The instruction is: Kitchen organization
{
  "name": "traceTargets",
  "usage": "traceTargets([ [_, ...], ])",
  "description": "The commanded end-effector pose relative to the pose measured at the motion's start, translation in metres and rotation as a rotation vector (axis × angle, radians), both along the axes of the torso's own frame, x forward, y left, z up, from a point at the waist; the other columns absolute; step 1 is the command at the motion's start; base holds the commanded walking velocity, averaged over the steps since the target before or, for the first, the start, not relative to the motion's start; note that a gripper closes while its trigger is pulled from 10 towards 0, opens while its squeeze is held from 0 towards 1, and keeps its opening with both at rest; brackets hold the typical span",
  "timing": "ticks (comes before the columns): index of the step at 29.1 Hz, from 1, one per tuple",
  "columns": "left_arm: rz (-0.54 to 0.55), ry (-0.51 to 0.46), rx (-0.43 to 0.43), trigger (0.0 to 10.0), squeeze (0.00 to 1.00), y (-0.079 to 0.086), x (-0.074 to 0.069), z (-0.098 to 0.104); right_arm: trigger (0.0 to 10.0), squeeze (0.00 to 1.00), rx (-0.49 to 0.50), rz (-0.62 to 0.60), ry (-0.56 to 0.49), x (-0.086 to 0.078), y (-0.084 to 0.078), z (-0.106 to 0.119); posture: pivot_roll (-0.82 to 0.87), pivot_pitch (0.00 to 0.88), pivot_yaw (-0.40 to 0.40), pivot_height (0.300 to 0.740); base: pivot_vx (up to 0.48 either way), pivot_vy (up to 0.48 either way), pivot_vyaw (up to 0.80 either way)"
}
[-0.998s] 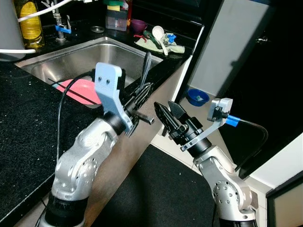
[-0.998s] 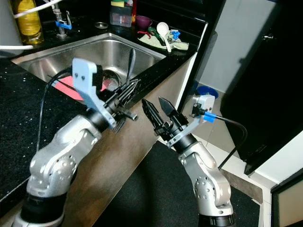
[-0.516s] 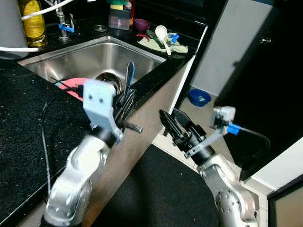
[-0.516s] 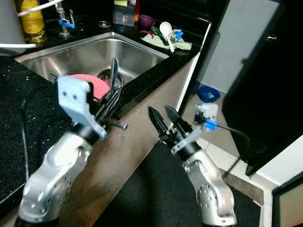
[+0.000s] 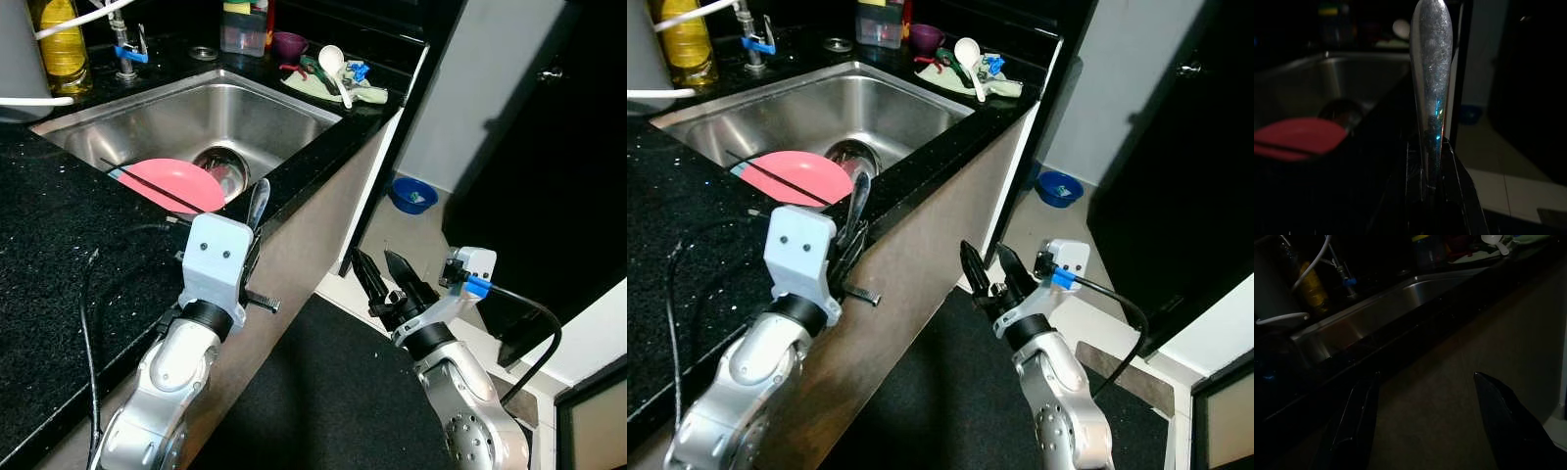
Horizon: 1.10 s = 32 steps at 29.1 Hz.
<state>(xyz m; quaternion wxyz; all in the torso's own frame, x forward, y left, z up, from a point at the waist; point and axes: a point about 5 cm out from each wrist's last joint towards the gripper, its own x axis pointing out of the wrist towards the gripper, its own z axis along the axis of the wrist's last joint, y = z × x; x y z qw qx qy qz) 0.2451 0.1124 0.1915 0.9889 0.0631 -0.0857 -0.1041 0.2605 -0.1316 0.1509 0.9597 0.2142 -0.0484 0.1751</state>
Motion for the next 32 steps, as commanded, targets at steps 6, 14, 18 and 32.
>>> traceTargets([
  [6, 0.026, 0.059, -0.032, 10.0, 0.00, -0.004, 0.000, -0.016, 10.0, 0.00, -0.053, -0.018, 0.025, -0.001, -0.002, -0.006, 0.06, 0.015, -0.187, 0.740, 0.000, 0.000, 0.00],
  [14, 0.036, 0.097, -0.063, 10.0, 0.00, -0.004, 0.002, -0.023, 10.0, 0.00, -0.072, -0.013, 0.029, -0.001, 0.000, -0.007, 0.05, 0.015, -0.185, 0.740, 0.000, 0.000, 0.00],
  [18, 0.032, 0.094, -0.060, 10.0, 0.00, -0.005, 0.004, -0.025, 10.0, 0.00, -0.074, -0.012, 0.030, 0.000, 0.001, -0.008, 0.05, 0.005, -0.180, 0.740, 0.000, 0.000, 0.00],
  [32, 0.007, 0.091, -0.059, 10.0, 0.00, -0.008, 0.008, -0.028, 10.0, 0.00, -0.087, -0.002, 0.025, 0.001, 0.004, -0.009, 0.04, 0.000, -0.175, 0.740, 0.000, 0.000, 0.00],
])
